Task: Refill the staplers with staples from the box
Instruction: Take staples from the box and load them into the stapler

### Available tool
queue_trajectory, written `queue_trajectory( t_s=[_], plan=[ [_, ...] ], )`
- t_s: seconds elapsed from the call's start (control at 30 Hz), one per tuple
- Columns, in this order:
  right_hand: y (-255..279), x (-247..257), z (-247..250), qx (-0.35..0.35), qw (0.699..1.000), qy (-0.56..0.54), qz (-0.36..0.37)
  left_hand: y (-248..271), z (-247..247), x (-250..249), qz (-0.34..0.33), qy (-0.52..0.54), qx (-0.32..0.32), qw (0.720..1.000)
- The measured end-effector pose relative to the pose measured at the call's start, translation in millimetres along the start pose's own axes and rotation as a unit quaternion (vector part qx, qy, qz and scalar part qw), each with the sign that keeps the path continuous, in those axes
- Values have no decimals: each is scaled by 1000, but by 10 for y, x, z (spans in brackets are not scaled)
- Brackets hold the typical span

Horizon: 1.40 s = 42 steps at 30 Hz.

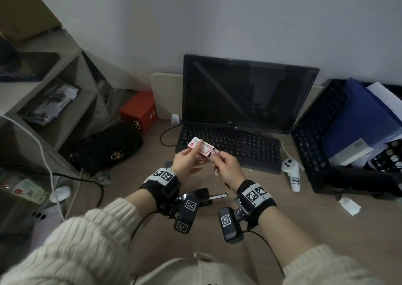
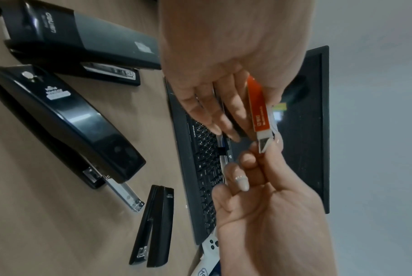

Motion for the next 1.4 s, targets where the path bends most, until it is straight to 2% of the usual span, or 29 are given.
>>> queue_trajectory(
  t_s=[0.2,0.3,0.4,0.57,0.7,0.8,0.9,1.03,1.1,1.23,1.4],
  plan=[
    [22,50,21,26,999,-41,3,-13,57,-28,14,63,7,998],
    [43,47,30,43,996,-73,-22,-7,58,-24,19,70,43,996],
    [40,43,57,11,994,-96,-53,-26,69,-24,5,48,41,998],
    [20,73,1,-2,999,-31,-16,-27,34,-27,-29,0,32,999],
    [0,8,37,-27,995,-78,-49,-19,62,-10,-17,3,33,999],
    [-16,-30,75,-46,995,-71,-46,36,31,-28,9,27,70,997],
    [-26,-15,97,-62,995,-61,-42,119,-16,-22,33,-24,122,992],
    [-33,17,35,-19,998,-52,-26,200,-110,-24,30,-78,191,978],
    [-54,-32,51,-39,999,-9,-20,201,-125,-33,17,-98,184,978],
    [-74,-176,236,-137,989,40,-28,183,-87,-19,15,-126,161,979],
    [-65,-208,236,-89,995,8,-52,177,-43,-13,32,-128,154,979]
  ],
)
Point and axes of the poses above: each hand's wrist, its own y-axis away from the middle knuckle, its own z-axis out of the back of the hand, x = y × z, the point moved 5 cm from there along -y, towards the middle knuckle, and after that the axes turned 5 degrees about z, right-handed, at the moved point
